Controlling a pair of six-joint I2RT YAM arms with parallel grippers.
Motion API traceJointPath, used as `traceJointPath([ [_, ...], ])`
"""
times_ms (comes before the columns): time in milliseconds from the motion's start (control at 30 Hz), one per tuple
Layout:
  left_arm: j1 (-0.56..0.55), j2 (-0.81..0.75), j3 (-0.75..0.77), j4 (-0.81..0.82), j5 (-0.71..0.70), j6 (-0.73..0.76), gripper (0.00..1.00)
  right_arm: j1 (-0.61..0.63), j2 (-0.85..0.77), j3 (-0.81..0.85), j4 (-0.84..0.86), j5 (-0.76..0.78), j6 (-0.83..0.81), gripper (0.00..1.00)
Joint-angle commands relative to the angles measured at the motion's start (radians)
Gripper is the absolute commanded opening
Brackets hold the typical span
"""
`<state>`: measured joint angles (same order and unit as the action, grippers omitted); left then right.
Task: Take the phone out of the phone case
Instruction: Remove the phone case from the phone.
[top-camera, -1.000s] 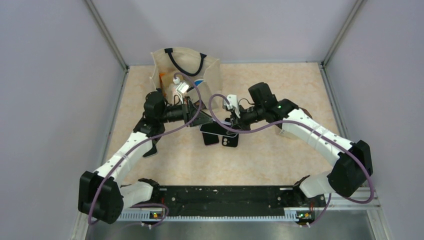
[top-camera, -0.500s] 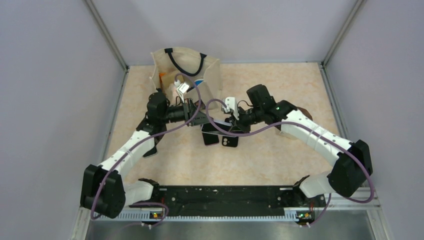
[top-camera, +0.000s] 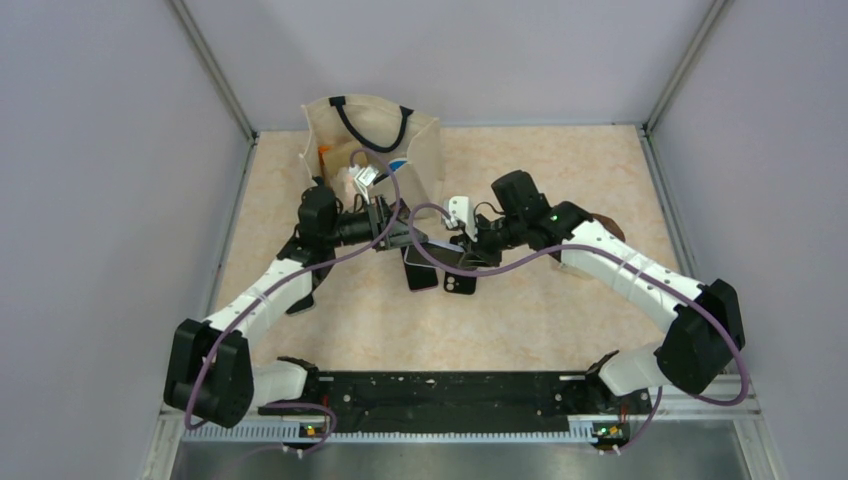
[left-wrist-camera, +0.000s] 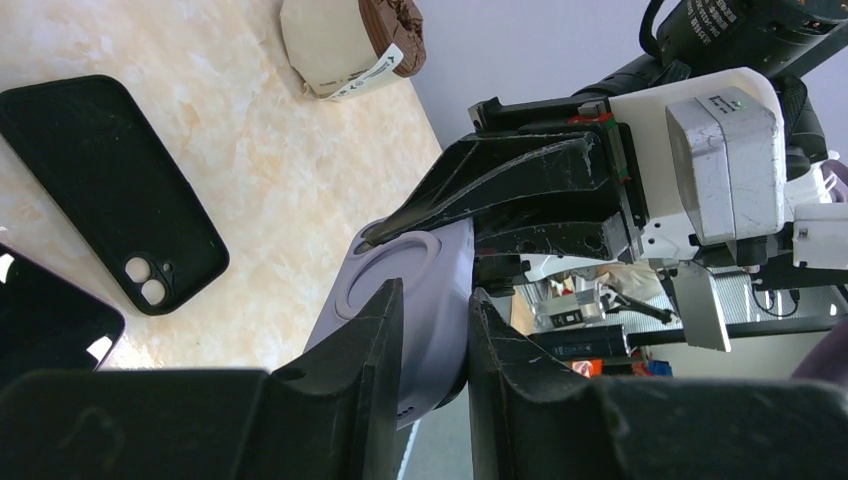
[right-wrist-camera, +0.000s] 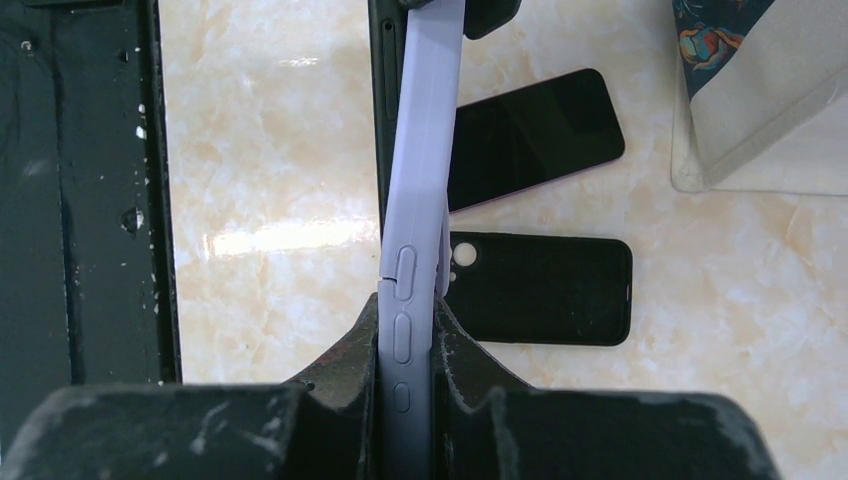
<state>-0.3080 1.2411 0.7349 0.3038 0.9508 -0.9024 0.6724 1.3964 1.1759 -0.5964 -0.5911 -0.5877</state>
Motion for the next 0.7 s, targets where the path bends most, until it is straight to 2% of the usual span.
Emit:
traceJointPath([
  [0, 0.033, 0.042, -0.025, -0.179, -0.182, -0.026, 0.00, 0.007, -0.062, 0.057, 0.160, -0.010, -0.037, 0.00],
  [200, 0.034, 0.038, -0.010, -0.205, -0.192, 0.004, 0.00, 0.008, -0.066, 0.052, 0.153, -0.025, -0.052, 0.00],
  [300, 0.035, 0.031, 0.016, -0.206, -0.173, 0.067, 0.00, 0.006, -0.068, 0.049, 0.142, -0.043, -0.054, 0.00],
  [467, 0.034, 0.010, 0.091, -0.251, -0.077, 0.278, 0.00, -0.012, -0.060, 0.051, 0.092, -0.119, -0.064, 0.00],
  [567, 0.034, 0.017, 0.159, -0.385, 0.016, 0.452, 0.00, -0.026, -0.060, 0.047, 0.068, -0.156, -0.078, 0.00],
  [667, 0.034, 0.024, 0.224, -0.534, 0.078, 0.625, 0.13, -0.035, -0.060, 0.050, 0.045, -0.206, -0.087, 0.00],
])
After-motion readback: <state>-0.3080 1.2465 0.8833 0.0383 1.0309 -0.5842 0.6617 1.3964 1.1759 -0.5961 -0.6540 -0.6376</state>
